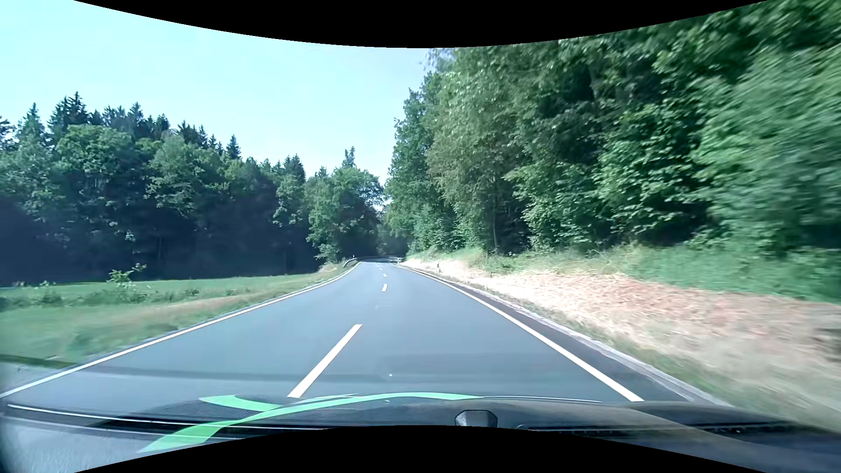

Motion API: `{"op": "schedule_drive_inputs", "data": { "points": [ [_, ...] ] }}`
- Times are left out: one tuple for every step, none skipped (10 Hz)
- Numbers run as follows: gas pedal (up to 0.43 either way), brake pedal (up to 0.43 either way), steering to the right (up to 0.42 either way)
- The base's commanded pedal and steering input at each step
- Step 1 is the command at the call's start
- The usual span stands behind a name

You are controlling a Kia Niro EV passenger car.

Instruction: Follow the waypoints while adhering to traffic rules and regulations

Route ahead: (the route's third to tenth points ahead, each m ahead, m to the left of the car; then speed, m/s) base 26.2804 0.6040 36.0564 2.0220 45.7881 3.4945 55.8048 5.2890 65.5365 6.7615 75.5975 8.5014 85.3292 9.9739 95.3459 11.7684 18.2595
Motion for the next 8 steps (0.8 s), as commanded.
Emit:
{"op": "schedule_drive_inputs", "data": {
  "points": [
    [0.197,0.0,-0.037],
    [0.197,0.0,-0.037],
    [0.209,0.0,-0.037],
    [0.209,0.0,-0.036],
    [0.209,0.0,-0.037],
    [0.209,0.0,-0.037],
    [0.189,0.0,-0.036],
    [0.157,0.0,-0.036]
  ]
}}
